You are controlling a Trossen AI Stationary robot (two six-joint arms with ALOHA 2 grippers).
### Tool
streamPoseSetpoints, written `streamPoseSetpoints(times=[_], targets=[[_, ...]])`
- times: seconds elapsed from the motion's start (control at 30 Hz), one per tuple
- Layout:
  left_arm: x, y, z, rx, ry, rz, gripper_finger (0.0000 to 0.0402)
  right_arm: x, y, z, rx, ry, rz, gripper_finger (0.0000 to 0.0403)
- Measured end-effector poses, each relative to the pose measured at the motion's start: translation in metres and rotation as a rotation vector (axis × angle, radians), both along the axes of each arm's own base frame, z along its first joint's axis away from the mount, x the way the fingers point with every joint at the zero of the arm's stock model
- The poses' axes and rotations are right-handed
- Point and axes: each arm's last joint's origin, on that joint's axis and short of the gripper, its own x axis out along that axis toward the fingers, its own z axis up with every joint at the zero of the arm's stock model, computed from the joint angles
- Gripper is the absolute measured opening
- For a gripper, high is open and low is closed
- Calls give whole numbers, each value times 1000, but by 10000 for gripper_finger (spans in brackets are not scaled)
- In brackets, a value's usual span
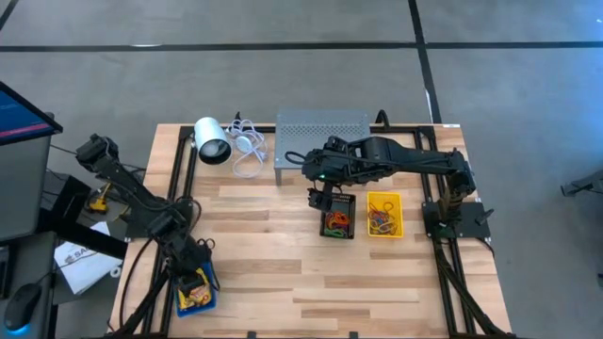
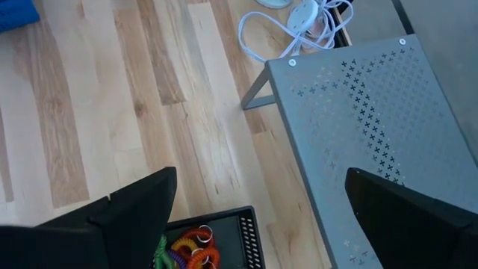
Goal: Pick & Place Office Desk Supplies
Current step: Put the middle left crayons box into the blue basket, then put the yellow basket filled with rubber band on the shelf
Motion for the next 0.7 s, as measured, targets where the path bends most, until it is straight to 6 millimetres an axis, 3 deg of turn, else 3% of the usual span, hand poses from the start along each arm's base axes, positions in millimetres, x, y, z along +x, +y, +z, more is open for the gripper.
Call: streamPoseSetpoints(times=[0.43, 0.7], targets=[[-23, 29, 18, -1, 47, 96, 176, 0, 0, 0, 0, 1, 1, 384], [-32, 39, 28, -10, -59, 142, 162, -3, 2, 0, -81, 26, -16, 384]])
